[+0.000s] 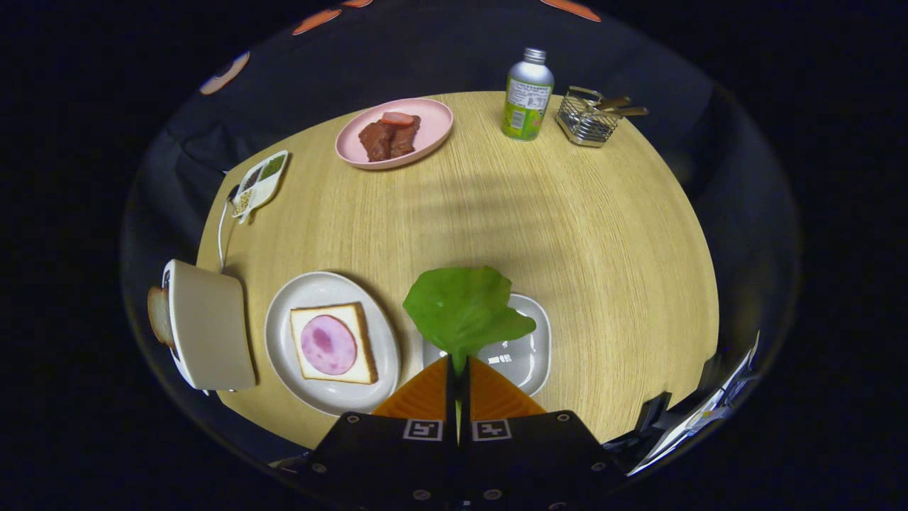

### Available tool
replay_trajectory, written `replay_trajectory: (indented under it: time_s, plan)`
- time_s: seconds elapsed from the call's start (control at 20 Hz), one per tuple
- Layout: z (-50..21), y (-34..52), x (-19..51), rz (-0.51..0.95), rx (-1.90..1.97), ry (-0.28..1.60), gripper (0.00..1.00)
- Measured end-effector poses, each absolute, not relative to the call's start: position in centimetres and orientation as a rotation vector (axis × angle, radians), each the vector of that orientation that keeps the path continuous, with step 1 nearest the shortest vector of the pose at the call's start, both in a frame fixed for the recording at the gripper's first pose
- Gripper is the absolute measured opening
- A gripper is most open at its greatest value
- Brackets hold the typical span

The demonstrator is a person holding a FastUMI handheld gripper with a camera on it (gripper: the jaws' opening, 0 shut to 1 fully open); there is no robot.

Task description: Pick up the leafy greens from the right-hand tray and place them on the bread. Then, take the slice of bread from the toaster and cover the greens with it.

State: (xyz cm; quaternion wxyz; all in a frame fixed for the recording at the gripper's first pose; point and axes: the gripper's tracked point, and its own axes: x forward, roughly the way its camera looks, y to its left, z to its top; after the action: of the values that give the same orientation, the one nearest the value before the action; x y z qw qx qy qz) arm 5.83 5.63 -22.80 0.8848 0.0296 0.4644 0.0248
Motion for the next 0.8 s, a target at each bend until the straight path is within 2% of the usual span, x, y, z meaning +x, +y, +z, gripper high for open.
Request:
replay_trajectory:
  time_s: [0.3,0.8]
  plan:
    - [-22.2,12.7,4.8,0.154,0.053,0.953,0.01]
    - [-24.8,20.5,5.1,0.236,0.026,0.999,0.02]
